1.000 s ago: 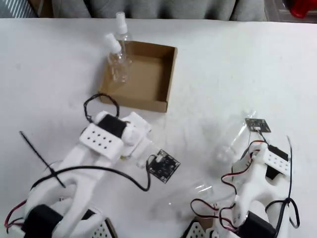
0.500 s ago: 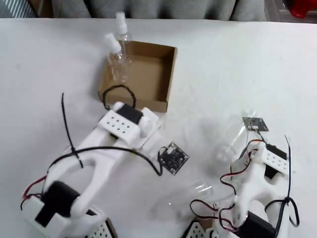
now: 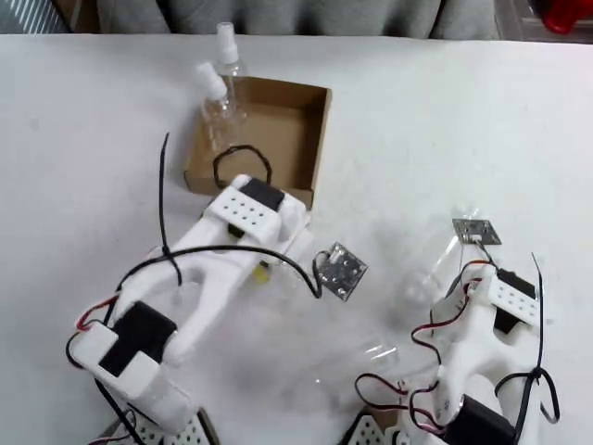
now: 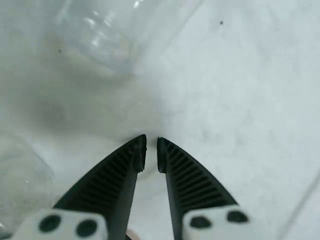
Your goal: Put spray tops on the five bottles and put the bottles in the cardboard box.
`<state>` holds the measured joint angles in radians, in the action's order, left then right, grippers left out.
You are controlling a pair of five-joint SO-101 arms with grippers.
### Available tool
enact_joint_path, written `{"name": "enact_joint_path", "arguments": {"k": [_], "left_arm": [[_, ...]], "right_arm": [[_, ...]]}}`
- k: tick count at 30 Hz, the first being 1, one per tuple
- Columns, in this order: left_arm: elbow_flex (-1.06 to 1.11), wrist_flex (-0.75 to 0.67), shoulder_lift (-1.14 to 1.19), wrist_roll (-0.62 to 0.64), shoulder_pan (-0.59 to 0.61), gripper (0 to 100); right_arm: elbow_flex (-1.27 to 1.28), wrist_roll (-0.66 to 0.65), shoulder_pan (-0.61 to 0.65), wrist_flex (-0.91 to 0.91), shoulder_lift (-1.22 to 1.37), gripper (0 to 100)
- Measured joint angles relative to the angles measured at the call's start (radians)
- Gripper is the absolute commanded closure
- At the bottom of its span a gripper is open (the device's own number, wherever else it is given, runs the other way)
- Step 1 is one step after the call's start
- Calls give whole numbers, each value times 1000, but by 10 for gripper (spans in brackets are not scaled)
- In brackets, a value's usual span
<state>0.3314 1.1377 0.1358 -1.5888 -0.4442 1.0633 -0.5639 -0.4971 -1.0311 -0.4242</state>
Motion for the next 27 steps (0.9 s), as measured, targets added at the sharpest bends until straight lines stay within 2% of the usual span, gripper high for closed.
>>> {"name": "enact_joint_path", "arguments": {"k": [12,19,27], "left_arm": [[-2,34,9,6,40,954],[-28,155,-17,15,12,969],[-54,187,-17,267,-64,969]], "right_arm": [[0,0,0,0,0,982],[0,0,0,0,0,982],[0,0,0,0,0,982]]}}
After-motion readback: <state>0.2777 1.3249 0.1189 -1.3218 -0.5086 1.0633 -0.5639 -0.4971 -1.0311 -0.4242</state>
